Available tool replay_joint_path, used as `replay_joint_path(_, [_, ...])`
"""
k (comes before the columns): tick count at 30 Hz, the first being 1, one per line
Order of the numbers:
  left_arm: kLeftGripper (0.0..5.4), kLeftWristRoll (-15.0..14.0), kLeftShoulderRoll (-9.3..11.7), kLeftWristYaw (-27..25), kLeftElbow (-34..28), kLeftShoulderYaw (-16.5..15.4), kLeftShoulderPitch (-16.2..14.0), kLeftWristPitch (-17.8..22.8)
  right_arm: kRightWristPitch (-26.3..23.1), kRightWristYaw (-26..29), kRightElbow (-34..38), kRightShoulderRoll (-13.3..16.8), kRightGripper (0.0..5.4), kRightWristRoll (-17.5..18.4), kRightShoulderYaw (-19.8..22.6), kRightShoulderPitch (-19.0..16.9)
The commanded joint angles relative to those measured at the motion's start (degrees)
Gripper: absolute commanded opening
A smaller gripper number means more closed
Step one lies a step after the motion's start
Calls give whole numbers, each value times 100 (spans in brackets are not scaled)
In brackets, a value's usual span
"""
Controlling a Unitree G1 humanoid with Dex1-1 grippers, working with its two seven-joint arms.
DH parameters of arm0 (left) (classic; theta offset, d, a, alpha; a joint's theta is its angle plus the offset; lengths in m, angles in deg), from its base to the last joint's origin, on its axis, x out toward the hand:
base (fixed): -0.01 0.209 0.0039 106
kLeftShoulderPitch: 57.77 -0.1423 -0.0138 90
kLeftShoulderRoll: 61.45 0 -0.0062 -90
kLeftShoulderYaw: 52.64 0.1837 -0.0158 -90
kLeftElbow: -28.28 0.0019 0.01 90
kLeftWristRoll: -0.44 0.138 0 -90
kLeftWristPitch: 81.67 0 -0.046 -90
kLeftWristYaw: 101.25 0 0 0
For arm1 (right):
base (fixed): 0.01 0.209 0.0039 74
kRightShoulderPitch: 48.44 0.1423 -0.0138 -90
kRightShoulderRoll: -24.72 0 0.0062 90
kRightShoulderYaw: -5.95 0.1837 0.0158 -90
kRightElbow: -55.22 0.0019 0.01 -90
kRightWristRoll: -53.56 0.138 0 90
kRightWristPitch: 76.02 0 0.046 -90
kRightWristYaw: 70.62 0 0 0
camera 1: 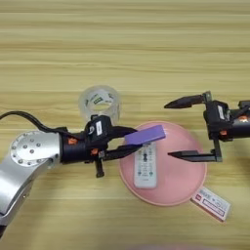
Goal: Move the objects on the table
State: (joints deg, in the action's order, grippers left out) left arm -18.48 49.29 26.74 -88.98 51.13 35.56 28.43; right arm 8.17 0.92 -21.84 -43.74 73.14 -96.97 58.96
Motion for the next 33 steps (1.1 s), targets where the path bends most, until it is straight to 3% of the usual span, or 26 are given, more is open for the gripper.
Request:
replay_joint_path(1, [137, 86, 33, -48, -68, 119, 173, 92, -6, 41, 23, 36, 540, -122, -103, 131])
replay_joint_path(15, [137, 162, -129, -14, -99, 462, 600, 201, -33, 68, 20, -181, 540, -190, -504, 222])
replay_joint_path(32, [137, 228, -28, -55, -43, 413, 532, 139, 12, 63, -55, -82, 540, -232, -452, 178])
replay_joint_path(33, [137, 228, -9, -67, -33, 402, 521, 128, 7, 58, -52, -80, 519, -240, -456, 176])
